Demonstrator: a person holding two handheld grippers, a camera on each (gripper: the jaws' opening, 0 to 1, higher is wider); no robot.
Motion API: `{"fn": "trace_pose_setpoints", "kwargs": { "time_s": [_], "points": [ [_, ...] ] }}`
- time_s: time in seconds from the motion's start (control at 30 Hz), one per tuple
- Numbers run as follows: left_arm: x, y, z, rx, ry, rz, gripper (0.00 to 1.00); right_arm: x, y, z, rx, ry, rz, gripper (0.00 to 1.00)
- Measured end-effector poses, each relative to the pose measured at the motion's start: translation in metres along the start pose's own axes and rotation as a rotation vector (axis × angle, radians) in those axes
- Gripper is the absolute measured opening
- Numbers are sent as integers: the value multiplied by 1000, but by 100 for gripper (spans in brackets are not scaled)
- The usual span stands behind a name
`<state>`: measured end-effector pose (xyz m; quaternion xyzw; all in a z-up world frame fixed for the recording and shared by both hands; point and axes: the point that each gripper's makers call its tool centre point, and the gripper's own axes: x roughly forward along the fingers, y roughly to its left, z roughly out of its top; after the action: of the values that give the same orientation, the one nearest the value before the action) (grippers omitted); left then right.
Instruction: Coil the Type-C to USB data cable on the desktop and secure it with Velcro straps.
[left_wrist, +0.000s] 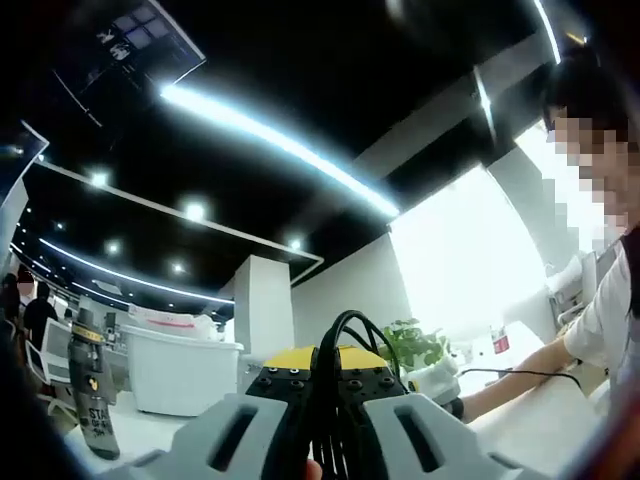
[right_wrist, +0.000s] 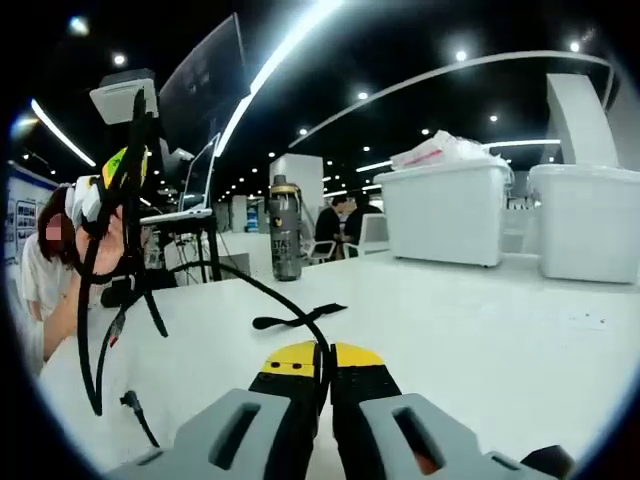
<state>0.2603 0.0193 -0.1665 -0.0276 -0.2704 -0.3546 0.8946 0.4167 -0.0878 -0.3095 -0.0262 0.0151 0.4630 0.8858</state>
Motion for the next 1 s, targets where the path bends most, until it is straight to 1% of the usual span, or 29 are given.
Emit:
{"fn": "trace_pose_setpoints", "kwargs": {
  "time_s": [0.07, 0.1, 0.13, 0.17, 0.2, 0.23, 0.27, 0.3, 0.37, 0.4, 0.43, 0.47, 0.5, 0.57, 0.63, 0.7, 0.73, 0.77, 0.83, 0.93, 1.0],
  "points": [
    [4, -9, -8, 18, 29, -29, 7, -7, 4, 26, -14, -83, 15, 3],
    [6, -17, -15, 36, 60, -62, 7, -9, 5, 33, -17, -101, 16, 3],
    [8, -22, -19, 51, 79, -77, 7, -12, 6, 42, -26, -121, 17, 2],
    [9, -23, -23, 66, 95, -84, 7, -15, 10, 52, -37, -146, 27, 2],
    [11, -26, -31, 108, 128, -88, 7, -17, 15, 60, -53, -162, 38, 2],
    [13, -28, -35, 132, 147, -90, 7, -19, 21, 68, -74, -180, 53, 2],
    [14, -27, -39, 161, 162, -80, 7, -22, 27, 78, -121, -201, 64, 2],
    [14, -25, -39, 184, 164, -61, 7, -24, 29, 83, -141, -208, 56, 2],
    [14, -13, -39, 201, 161, 3, 7, -27, 36, 92, -185, -225, 70, 2],
    [13, -10, -39, 216, 163, 16, 7, -29, 38, 96, -221, -229, 67, 2],
    [12, -7, -38, 230, 163, 30, 7, -31, 42, 101, -238, -240, 72, 2],
    [12, -6, -40, 248, 170, 30, 7, -33, 48, 105, -269, -251, 93, 2],
    [12, -5, -41, 261, 177, 34, 7, -36, 51, 109, -271, -258, 90, 2],
    [13, -5, -45, 305, 202, 35, 7, -38, 57, 115, -258, -277, 117, 2],
    [13, -3, -47, 348, 211, 50, 7, -39, 63, 117, -264, -279, 125, 2],
    [13, -2, -48, 360, 215, 58, 7, -39, 70, 116, -302, -272, 138, 2],
    [13, 0, -49, 379, 217, 63, 8, -39, 71, 116, -303, -272, 142, 2],
    [12, 4, -48, 422, 223, 81, 8, -39, 72, 116, -301, -272, 152, 2],
    [12, 7, -50, 481, 239, 93, 8, -40, 78, 116, -289, -277, 181, 2],
    [12, 7, -54, 496, 255, 93, 9, -40, 85, 115, -291, -273, 202, 2],
    [12, 8, -55, 528, 268, 93, 10, -41, 91, 114, -259, -272, 242, 2]
  ]
}}
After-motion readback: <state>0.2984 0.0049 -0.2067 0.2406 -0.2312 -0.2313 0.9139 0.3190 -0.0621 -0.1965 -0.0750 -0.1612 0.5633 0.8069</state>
